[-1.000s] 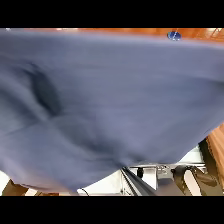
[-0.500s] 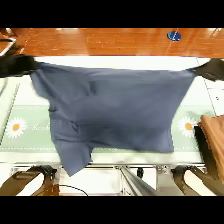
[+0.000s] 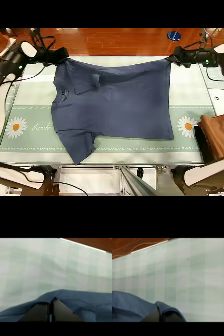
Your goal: Fold the shirts.
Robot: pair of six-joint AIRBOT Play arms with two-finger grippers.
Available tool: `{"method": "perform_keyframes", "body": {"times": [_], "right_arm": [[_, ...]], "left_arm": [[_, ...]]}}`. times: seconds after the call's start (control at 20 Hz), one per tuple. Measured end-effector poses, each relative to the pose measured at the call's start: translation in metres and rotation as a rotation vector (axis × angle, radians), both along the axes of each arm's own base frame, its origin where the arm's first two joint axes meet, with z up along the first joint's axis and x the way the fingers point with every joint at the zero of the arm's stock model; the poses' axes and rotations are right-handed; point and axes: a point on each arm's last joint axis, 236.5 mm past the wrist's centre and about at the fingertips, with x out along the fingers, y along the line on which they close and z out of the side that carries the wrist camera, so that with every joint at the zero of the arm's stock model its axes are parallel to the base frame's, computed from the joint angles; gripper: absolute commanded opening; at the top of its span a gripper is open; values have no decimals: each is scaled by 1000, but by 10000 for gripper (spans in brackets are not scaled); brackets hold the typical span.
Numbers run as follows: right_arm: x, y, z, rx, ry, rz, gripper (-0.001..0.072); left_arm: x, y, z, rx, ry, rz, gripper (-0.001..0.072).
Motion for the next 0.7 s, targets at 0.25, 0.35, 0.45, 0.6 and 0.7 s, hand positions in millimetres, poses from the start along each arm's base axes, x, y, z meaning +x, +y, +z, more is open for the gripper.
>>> {"method": "perform_keyframes", "body": {"times": [0.25, 0.35, 0.45, 0.6, 0.7], "right_arm": [[0, 4, -13, 30, 80, 61, 21], [-13, -2, -10, 33, 115, 92, 20], [-35, -5, -7, 33, 169, 151, 21], [-81, -12, -25, -9, 323, 248, 21], [-105, -15, -42, -19, 417, 273, 20]], "left_arm": [[4, -2, 8, -23, 48, -53, 24], [-12, 4, 16, 1, 93, -116, 24], [-40, 8, 12, 19, 191, -195, 24], [-91, 6, -13, 25, 377, -317, 24], [-125, 2, -38, 13, 503, -383, 24]]}}
